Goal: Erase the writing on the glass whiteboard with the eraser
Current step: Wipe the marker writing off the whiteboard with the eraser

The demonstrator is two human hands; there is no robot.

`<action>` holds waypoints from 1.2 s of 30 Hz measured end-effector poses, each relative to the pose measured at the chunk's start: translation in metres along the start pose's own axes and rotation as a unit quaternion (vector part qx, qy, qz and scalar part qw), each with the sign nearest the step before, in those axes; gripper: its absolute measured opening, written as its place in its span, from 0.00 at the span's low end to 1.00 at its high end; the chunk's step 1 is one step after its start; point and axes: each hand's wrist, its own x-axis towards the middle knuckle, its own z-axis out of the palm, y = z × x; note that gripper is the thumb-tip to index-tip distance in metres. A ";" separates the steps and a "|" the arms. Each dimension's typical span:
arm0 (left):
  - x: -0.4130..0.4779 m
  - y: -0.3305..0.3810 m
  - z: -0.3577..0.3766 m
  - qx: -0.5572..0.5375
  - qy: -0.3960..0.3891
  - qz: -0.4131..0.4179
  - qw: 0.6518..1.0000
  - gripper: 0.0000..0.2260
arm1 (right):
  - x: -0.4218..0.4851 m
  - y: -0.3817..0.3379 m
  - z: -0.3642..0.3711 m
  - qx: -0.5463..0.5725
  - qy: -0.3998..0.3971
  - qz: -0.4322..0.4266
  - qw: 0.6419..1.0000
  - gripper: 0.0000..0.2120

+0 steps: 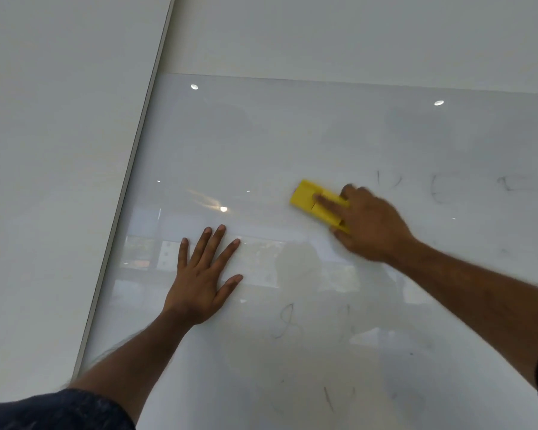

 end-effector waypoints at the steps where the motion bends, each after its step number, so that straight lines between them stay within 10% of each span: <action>1: 0.000 -0.001 0.000 0.004 -0.001 0.000 1.000 0.29 | 0.005 0.009 -0.002 0.008 0.015 0.050 0.999 0.32; 5: -0.002 0.000 0.000 0.008 -0.008 -0.007 1.000 0.29 | 0.003 0.008 0.002 0.046 0.064 0.152 0.985 0.32; 13: -0.018 -0.007 -0.001 0.024 -0.015 0.008 1.000 0.35 | -0.054 -0.051 0.022 0.046 -0.003 -0.081 0.996 0.32; 21: -0.015 -0.017 0.003 0.042 0.013 0.020 0.999 0.35 | -0.039 -0.044 0.016 0.043 0.059 0.089 0.993 0.32; 28: -0.030 -0.018 0.016 0.022 0.028 0.027 0.999 0.35 | -0.085 -0.090 0.026 0.054 -0.047 -0.048 0.996 0.30; 36: -0.020 -0.018 0.014 0.015 0.021 0.026 0.999 0.35 | -0.056 -0.044 0.009 0.037 0.002 0.195 0.980 0.33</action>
